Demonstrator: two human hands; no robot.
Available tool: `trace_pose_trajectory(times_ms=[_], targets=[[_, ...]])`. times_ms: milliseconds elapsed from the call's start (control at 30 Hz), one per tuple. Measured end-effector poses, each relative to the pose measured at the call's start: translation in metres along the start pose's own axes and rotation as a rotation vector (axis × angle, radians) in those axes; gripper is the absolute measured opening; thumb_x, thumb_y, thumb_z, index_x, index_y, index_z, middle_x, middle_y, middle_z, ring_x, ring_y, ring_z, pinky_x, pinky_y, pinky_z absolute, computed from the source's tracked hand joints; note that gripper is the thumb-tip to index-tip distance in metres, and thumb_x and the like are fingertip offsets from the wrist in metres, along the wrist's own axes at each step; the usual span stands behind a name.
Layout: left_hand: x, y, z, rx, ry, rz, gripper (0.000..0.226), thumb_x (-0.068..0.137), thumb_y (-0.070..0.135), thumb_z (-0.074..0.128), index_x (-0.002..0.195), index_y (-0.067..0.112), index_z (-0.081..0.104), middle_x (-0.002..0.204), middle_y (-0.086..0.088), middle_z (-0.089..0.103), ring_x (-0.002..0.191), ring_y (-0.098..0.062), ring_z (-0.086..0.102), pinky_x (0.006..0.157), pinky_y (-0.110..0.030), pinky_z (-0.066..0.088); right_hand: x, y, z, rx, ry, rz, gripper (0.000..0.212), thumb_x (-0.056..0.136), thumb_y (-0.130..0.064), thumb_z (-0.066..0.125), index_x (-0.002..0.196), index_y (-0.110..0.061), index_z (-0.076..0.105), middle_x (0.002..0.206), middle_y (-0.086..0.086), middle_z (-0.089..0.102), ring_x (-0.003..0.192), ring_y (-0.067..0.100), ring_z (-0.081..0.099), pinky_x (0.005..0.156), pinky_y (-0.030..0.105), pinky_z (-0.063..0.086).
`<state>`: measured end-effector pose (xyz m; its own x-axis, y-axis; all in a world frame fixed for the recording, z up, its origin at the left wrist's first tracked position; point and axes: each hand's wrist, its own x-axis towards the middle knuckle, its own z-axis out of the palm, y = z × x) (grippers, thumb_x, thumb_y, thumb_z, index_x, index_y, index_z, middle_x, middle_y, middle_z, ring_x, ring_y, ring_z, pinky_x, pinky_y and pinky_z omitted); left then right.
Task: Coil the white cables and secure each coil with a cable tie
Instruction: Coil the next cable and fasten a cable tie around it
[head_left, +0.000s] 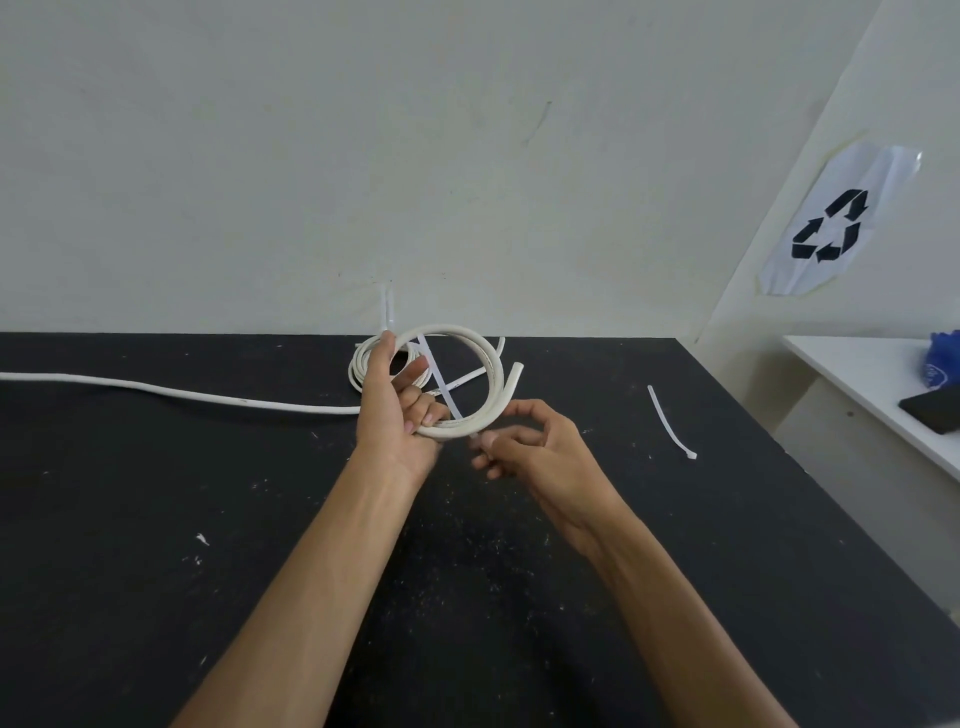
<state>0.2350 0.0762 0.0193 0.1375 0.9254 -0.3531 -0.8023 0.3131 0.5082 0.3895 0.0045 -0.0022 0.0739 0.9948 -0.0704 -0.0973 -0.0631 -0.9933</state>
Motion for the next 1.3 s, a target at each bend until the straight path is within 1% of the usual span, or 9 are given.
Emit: trace_pose_trajectory(times_ms=[100, 200, 367, 600, 667, 767, 967, 1133, 1300], targets=[[-0.002, 0.001, -0.001, 0.022, -0.011, -0.018, 0.051, 0.095, 0.055, 0.071, 0.076, 0.009, 0.066, 0.040, 0.006, 0.021, 0.030, -0.010, 0.020, 0.037, -0.020, 0.027, 0.001, -0.002, -0.004, 0.084, -0.132, 0.053, 0.050, 0.097, 0.007, 0.070, 0.143, -0.005, 0.054, 0.108, 0.023, 0.078, 0.088, 0.025, 0.074, 0.074, 0.029, 0.058], [-0.003, -0.001, -0.003, 0.071, -0.018, -0.036, 0.056, 0.095, 0.057, 0.071, 0.067, 0.009, 0.069, 0.039, 0.006, 0.020, 0.030, -0.010, 0.021, 0.038, -0.019, 0.028, 0.001, -0.003, -0.010, 0.124, -0.277, 0.111, 0.058, 0.096, 0.006, 0.071, 0.149, -0.012, 0.053, 0.111, 0.023, 0.076, 0.091, 0.025, 0.072, 0.076, 0.029, 0.057], [-0.003, -0.003, -0.007, 0.060, 0.017, -0.015, 0.053, 0.096, 0.054, 0.071, 0.067, 0.012, 0.059, 0.040, 0.006, 0.021, 0.030, -0.009, 0.021, 0.038, -0.019, 0.028, 0.006, 0.003, -0.017, 0.302, -0.424, 0.233, 0.063, 0.089, 0.003, 0.068, 0.150, -0.009, 0.059, 0.101, 0.014, 0.070, 0.085, 0.019, 0.067, 0.073, 0.026, 0.053], [-0.006, -0.009, -0.013, -0.021, 0.039, -0.004, 0.057, 0.099, 0.051, 0.068, 0.063, 0.022, 0.036, 0.039, 0.006, 0.019, 0.030, -0.010, 0.020, 0.036, -0.020, 0.032, 0.009, 0.011, -0.007, 0.224, -0.409, 0.255, 0.062, 0.084, 0.006, 0.073, 0.144, -0.001, 0.061, 0.098, 0.011, 0.073, 0.087, 0.021, 0.073, 0.071, 0.025, 0.056], [-0.008, -0.009, -0.013, -0.035, 0.045, 0.007, 0.058, 0.097, 0.051, 0.071, 0.064, 0.022, 0.033, 0.041, 0.006, 0.017, 0.031, -0.010, 0.019, 0.037, -0.021, 0.028, 0.010, 0.012, -0.004, 0.149, -0.371, 0.252, 0.063, 0.084, 0.012, 0.074, 0.143, 0.000, 0.057, 0.097, 0.013, 0.073, 0.088, 0.025, 0.075, 0.076, 0.029, 0.059], [-0.010, -0.009, -0.012, -0.033, 0.054, 0.039, 0.059, 0.098, 0.051, 0.070, 0.063, 0.022, 0.032, 0.040, 0.006, 0.018, 0.030, -0.009, 0.020, 0.035, -0.020, 0.031, 0.010, 0.010, -0.001, 0.079, -0.371, 0.233, 0.060, 0.087, 0.020, 0.068, 0.143, 0.000, 0.058, 0.094, 0.015, 0.073, 0.089, 0.029, 0.075, 0.086, 0.036, 0.059], [-0.013, -0.008, -0.005, -0.054, 0.039, 0.088, 0.054, 0.100, 0.052, 0.068, 0.066, 0.019, 0.042, 0.041, 0.006, 0.019, 0.031, -0.009, 0.021, 0.036, -0.020, 0.035, 0.008, 0.004, -0.002, 0.142, -0.416, 0.213, 0.069, 0.087, 0.021, 0.063, 0.146, -0.015, 0.062, 0.102, 0.014, 0.069, 0.083, 0.026, 0.070, 0.074, 0.030, 0.055], [-0.019, -0.009, 0.000, -0.028, 0.041, 0.104, 0.062, 0.099, 0.055, 0.068, 0.059, 0.021, 0.034, 0.038, 0.005, 0.020, 0.030, -0.008, 0.022, 0.037, -0.015, 0.040, 0.005, 0.003, 0.000, 0.286, -0.421, 0.233, 0.053, 0.095, 0.003, 0.069, 0.141, -0.022, 0.066, 0.109, 0.011, 0.069, 0.079, 0.021, 0.065, 0.074, 0.030, 0.054], [-0.018, -0.012, -0.002, -0.017, 0.070, 0.116, 0.066, 0.095, 0.058, 0.070, 0.058, 0.022, 0.030, 0.039, 0.005, 0.021, 0.032, -0.009, 0.025, 0.039, -0.016, 0.041, 0.005, 0.007, -0.002, 0.383, -0.454, 0.265, 0.047, 0.101, -0.033, 0.068, 0.146, -0.021, 0.063, 0.109, 0.007, 0.069, 0.081, 0.017, 0.065, 0.073, 0.027, 0.057]])
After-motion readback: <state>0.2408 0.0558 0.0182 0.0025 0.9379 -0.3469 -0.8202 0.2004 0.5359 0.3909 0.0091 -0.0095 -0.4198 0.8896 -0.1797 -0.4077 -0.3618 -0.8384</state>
